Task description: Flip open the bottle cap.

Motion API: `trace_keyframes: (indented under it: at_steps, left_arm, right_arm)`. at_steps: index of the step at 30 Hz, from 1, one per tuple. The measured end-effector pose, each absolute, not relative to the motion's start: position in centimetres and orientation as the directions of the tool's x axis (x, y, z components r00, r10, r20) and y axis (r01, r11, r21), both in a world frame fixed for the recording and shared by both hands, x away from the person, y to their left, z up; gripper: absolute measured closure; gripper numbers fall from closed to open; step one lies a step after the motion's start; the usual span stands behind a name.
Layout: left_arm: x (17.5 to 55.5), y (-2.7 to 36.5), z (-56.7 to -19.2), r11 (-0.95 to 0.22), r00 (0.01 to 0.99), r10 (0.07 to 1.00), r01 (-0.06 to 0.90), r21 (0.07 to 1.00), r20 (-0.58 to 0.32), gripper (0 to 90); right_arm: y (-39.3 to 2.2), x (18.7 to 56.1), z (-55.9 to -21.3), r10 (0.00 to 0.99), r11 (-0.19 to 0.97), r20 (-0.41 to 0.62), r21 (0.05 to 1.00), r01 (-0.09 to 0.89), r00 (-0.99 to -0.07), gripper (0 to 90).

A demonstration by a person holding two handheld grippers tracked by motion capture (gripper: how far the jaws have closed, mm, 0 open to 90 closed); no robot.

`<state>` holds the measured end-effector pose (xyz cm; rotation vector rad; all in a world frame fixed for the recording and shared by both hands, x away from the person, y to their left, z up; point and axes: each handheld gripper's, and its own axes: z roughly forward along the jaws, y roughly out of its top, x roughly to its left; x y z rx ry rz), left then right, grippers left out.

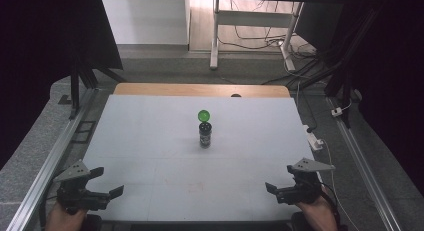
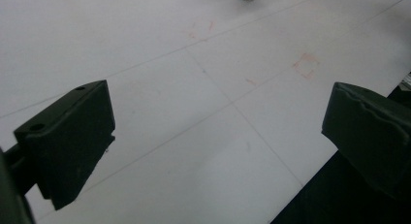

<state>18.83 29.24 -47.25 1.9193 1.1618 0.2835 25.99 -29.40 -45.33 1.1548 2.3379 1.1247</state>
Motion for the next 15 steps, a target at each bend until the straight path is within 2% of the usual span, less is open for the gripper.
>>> trace_keyframes:
  at_steps: [15]
  left_arm:
    - [18.1, 29.4, -47.9, -0.248, 0.509, 0.841, 0.662, 0.708, -0.181, 0.0]
  right_arm:
    - [-31.5, 24.5, -45.6, 0.813, 0.34, 0.084, 0.735, 0.587, -0.576, 0.0]
